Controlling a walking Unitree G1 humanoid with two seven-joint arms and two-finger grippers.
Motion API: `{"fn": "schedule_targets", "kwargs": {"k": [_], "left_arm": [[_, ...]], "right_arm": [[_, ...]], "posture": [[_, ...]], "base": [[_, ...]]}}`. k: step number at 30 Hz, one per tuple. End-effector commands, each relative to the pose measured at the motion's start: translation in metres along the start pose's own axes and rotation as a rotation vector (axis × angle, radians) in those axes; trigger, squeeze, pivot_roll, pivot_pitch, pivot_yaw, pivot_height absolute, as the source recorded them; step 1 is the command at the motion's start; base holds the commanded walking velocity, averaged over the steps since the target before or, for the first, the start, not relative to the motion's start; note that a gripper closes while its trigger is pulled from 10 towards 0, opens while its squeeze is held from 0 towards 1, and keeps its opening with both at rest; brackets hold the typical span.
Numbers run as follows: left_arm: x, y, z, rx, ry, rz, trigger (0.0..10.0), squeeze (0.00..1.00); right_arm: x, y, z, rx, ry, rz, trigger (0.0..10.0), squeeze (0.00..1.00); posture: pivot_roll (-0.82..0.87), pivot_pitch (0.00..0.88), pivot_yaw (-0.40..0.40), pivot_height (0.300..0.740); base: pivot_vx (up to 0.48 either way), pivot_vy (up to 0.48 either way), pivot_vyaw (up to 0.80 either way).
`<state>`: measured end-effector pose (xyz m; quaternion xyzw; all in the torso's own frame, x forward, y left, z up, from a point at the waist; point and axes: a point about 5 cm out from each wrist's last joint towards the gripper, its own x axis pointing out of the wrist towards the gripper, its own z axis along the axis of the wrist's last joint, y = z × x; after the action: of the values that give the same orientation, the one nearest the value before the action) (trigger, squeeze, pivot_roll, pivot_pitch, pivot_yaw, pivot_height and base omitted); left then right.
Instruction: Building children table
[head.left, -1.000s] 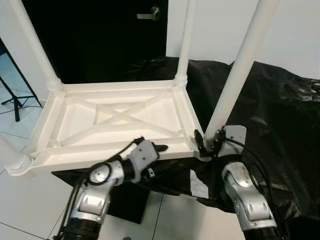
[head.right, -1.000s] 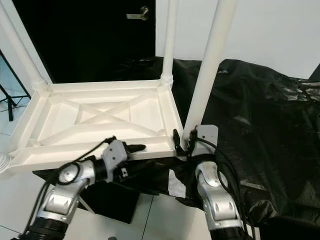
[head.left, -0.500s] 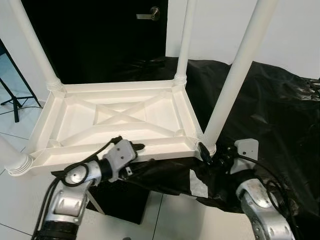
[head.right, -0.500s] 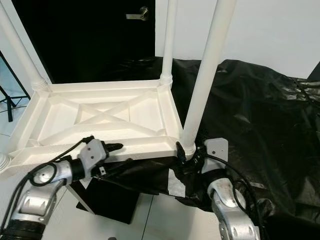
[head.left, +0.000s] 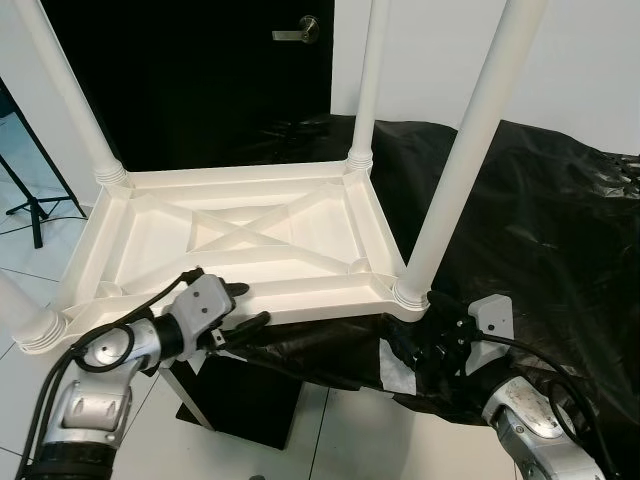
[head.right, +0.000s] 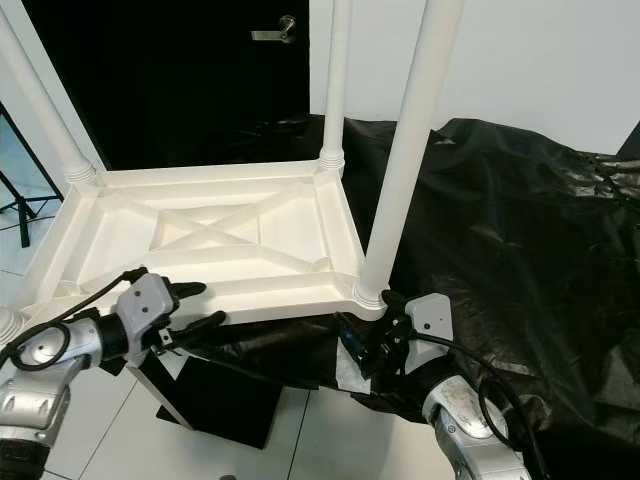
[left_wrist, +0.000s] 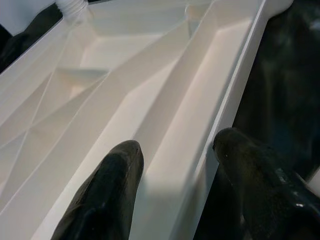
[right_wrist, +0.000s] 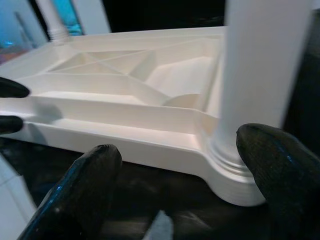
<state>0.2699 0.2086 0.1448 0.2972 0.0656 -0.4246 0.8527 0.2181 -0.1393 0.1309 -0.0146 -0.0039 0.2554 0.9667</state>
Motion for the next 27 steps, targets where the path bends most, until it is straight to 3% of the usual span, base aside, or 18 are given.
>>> {"fn": "schedule_targets", "kwargs": {"k": [1,6,9,14,20,27], "left_arm": [[-0.006,0.001,-0.007,0.007,0.036,-0.025,10.0,0.0],[-0.011,0.003,-0.014,0.017,0.085,-0.051,10.0,0.0],[-0.017,0.005,-0.02,0.027,0.127,-0.073,10.0,0.0],[-0.02,0.007,-0.021,0.026,0.136,-0.077,10.0,0.0],[-0.029,0.015,-0.026,0.054,0.189,-0.081,10.0,0.0],[-0.034,0.02,-0.032,0.087,0.23,-0.064,10.0,0.0]], "right_arm": [[0.007,0.002,-0.006,0.021,0.017,0.044,10.0,0.0],[0.016,0.003,-0.011,0.026,0.022,0.079,10.0,0.0],[0.031,0.01,-0.014,0.033,0.021,0.169,10.0,0.0],[0.042,0.012,-0.011,0.024,0.006,0.216,10.0,0.0],[0.078,0.003,0.006,0.01,-0.069,0.202,10.0,0.0],[0.089,-0.009,0.012,-0.013,-0.097,0.173,10.0,0.0]], "posture": [[0.02,0.0,-0.003,0.74],[0.03,0.0,-0.002,0.74],[0.03,0.0,0.003,0.74],[0.04,0.0,0.0,0.74],[0.06,0.0,-0.016,0.74],[0.06,0.0,-0.014,0.74]], "base": [[0.0,0.0,0.0],[0.0,0.0,0.0],[0.0,0.0,0.0],[0.0,0.0,0.0],[0.0,0.0,0.0],[0.0,0.0,0.0]]}}
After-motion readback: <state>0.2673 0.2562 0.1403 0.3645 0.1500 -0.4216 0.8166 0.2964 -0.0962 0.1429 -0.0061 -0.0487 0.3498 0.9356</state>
